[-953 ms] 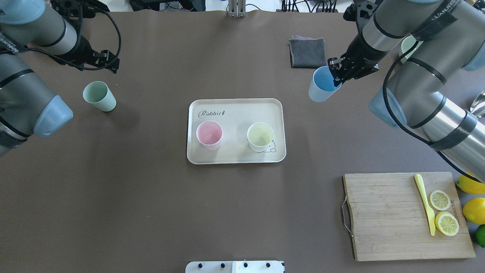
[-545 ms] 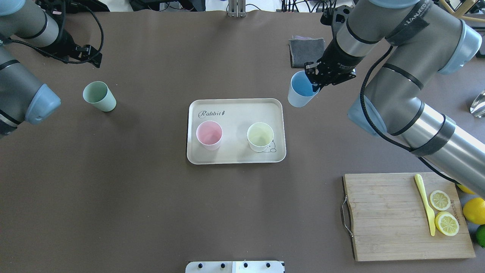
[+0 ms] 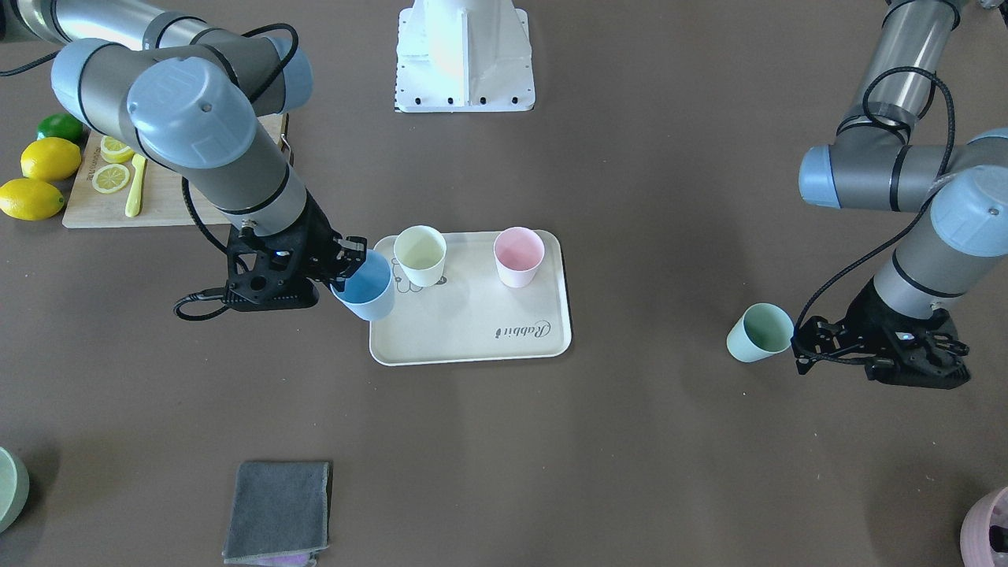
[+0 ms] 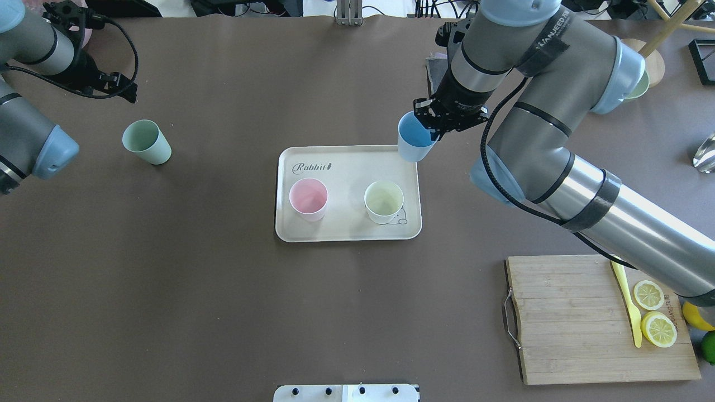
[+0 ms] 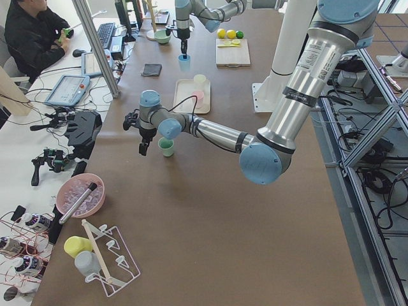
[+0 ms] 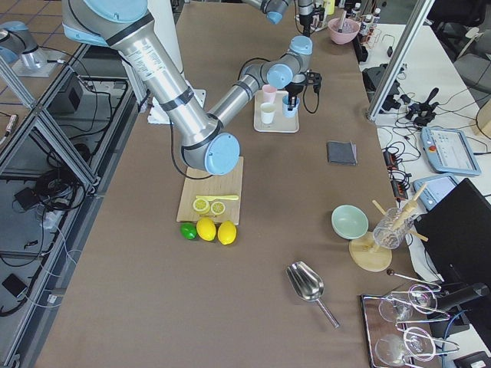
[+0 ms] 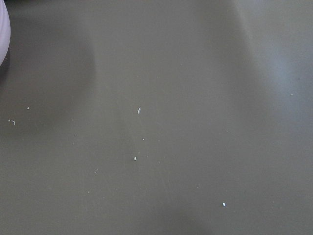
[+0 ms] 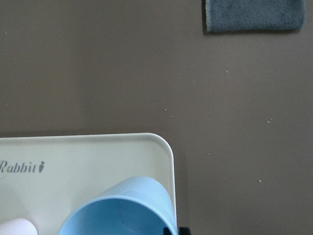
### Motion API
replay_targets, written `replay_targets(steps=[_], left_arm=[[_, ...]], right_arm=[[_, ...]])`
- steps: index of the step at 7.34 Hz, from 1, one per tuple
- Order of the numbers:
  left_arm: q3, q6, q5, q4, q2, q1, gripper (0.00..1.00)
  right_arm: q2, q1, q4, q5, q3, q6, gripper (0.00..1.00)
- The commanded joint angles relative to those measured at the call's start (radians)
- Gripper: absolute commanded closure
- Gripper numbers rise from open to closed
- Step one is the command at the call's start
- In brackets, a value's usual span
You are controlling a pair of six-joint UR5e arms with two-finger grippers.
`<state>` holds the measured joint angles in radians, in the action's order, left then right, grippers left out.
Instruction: Place all cups on tray
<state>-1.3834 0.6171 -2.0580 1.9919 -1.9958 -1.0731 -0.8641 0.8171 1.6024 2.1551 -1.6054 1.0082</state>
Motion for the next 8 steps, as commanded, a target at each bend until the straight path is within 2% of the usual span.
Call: replay_targets(steps=[1,2,3,6,8], left_arm=[[0.021,-0.007,-0.001,0.016,0.002,-0.004,0.03],[0.023,-0.007,-0.001,0.016,0.002,-0.004,0.03],[0.023,-0.005,-0.001,0.016,0.000,-0.004,0.03],[0.023,-0.005,-0.001,0.016,-0.001,-0.004,0.03],[0.021,-0.002,-0.001,0.018,-0.001,-0.004,0.03]], right_arm=[[0.060,-0.013,-0.092,-0.015,0.137,0.021,1.00],[0.057,-0.036,-0.154,-0.032,0.178,0.051,1.00],[0.053,-0.064,-0.163,-0.064,0.186,0.062,1.00],[0.062,-0.104,-0.165,-0.069,0.185,0.102,1.00],[0.068,-0.107,-0.176,-0.104,0.188,0.115,0.99]])
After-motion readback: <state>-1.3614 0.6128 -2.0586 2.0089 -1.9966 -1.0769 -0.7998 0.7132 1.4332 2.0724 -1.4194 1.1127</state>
